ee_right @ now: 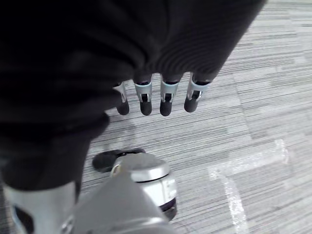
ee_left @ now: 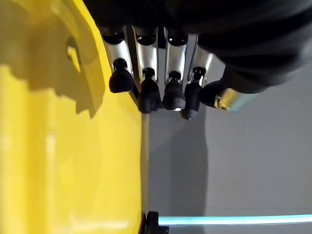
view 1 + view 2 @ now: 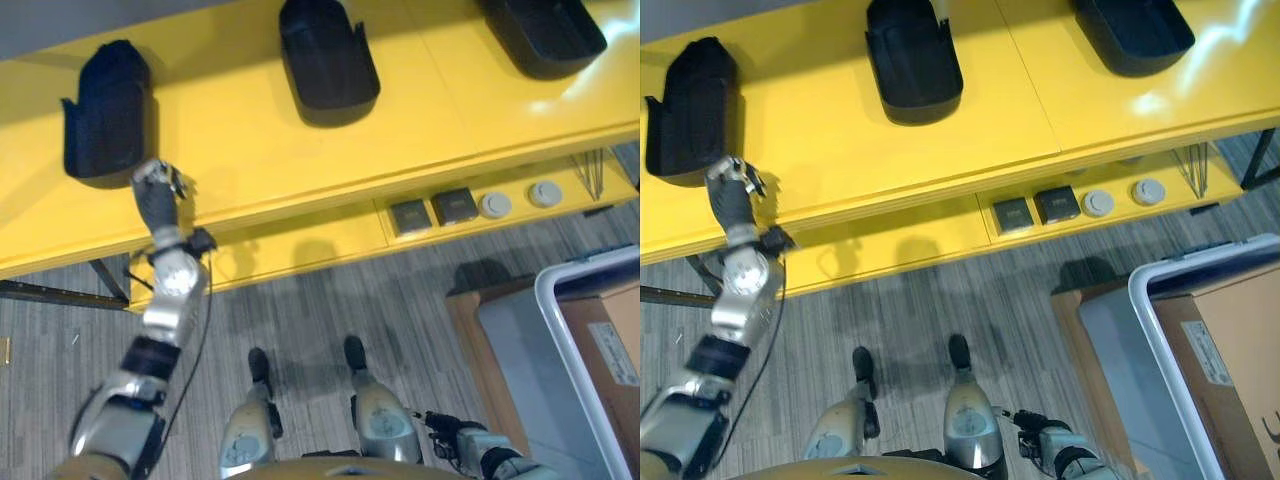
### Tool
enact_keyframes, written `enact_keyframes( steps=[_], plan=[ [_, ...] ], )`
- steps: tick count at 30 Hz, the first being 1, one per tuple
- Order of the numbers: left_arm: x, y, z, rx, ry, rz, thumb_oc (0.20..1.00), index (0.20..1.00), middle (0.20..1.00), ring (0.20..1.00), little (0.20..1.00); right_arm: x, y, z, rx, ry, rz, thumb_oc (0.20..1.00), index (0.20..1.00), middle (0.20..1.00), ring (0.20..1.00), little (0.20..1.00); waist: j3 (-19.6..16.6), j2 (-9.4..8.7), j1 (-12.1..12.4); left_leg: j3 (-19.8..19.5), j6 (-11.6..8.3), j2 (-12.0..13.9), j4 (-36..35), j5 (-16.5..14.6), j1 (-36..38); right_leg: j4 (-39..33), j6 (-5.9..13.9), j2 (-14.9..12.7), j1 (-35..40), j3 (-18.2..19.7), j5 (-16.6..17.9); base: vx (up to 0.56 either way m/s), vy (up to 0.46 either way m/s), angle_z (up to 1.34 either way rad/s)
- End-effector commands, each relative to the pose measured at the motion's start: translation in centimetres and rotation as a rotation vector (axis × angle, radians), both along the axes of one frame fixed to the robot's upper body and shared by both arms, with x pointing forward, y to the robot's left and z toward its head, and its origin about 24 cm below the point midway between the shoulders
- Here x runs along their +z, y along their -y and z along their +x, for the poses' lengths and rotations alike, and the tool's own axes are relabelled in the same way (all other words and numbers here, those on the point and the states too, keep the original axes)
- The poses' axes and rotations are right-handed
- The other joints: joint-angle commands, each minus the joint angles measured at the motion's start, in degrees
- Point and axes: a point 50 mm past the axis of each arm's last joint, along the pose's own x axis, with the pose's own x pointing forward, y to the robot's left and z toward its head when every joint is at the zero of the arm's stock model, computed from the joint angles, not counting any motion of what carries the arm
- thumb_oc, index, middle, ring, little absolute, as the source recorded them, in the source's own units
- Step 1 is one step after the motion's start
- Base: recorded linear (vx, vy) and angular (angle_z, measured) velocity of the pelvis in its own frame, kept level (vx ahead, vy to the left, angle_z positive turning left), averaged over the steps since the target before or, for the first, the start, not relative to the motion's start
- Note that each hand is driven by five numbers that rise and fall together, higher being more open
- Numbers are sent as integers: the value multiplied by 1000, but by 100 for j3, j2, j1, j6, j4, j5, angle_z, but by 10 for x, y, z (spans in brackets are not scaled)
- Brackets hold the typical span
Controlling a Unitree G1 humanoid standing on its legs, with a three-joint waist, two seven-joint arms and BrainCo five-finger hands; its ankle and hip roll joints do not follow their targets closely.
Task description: Move parts from the plastic box to the shelf.
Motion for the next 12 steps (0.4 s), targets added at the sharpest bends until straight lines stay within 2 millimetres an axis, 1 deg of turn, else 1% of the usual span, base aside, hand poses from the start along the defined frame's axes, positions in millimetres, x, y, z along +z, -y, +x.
enact_keyframes(
  steps=[1,2,4,6,7,8,9,10,11,12],
  plan=[
    [-32,-20,-17,287,-107,138,636,636,636,636,636,-18,-22,-43,-16,-197,104,1000,1000,1000,1000,1000,-800,-305,368,124,45,-133,4,-411,264,-30,8,-251,9,-170,-39,89,-86,23],
    [-53,-24,-26,307,-194,158,1000,1000,1000,1000,1000,-19,-25,-47,-31,-217,127,1000,1000,1000,1000,1000,-891,-335,465,94,43,-135,4,-416,327,-30,5,-264,108,-239,-51,85,-76,31],
    [-93,-31,-44,312,-385,200,1000,1000,1000,1000,1000,-21,-28,-53,-48,-241,153,1000,1000,1000,1000,1000,-1022,-389,624,41,36,-144,4,-422,434,-30,14,-280,270,-359,-81,59,-45,30],
    [-135,-36,-71,321,-584,249,1000,1000,1000,1000,1000,-22,-31,-57,-63,-252,172,1000,1000,1000,1000,1000,-1099,-439,770,-40,43,-169,4,-440,530,-30,32,-291,410,-461,-105,22,-18,29],
    [-155,-42,-90,379,-705,264,1000,1000,1000,1000,1000,-23,-32,-58,-70,-254,181,1000,1000,1000,1000,1000,-1123,-462,841,-95,52,-194,4,-454,574,-30,43,-294,469,-505,-111,-2,-2,30],
    [-161,-44,-95,411,-747,262,1000,1000,1000,1000,1000,-23,-32,-58,-72,-254,183,1000,1000,1000,1000,1000,-1127,-469,860,-114,55,-204,4,-460,588,-30,47,-296,486,-518,-112,-4,14,24],
    [-178,-52,-117,503,-863,226,1000,1000,1000,1000,1000,-23,-33,-58,-78,-254,188,1000,1000,1000,1000,1000,-1160,-483,911,-148,70,-226,4,-475,616,-30,56,-304,528,-548,-122,4,21,33],
    [-186,-55,-127,528,-897,221,1000,1000,1000,1000,1000,-23,-33,-58,-82,-254,189,1000,1000,1000,1000,1000,-1168,-486,924,-159,73,-237,4,-481,636,-30,63,-306,553,-558,-128,16,55,36],
    [-201,-65,-153,635,-1015,191,1000,1000,1000,1000,1000,-23,-34,-56,-81,-243,187,1000,1000,1000,1000,1000,-1196,-499,962,-189,90,-267,4,-490,675,-30,76,-318,602,-583,-135,16,73,43],
    [-210,-72,-170,699,-1099,174,1000,1000,1000,1000,1000,-24,-35,-55,-79,-239,184,1000,1000,1000,1000,1000,-1222,-508,988,-210,103,-290,4,-493,692,-30,83,-326,631,-596,-136,16,98,49]
  ],
)
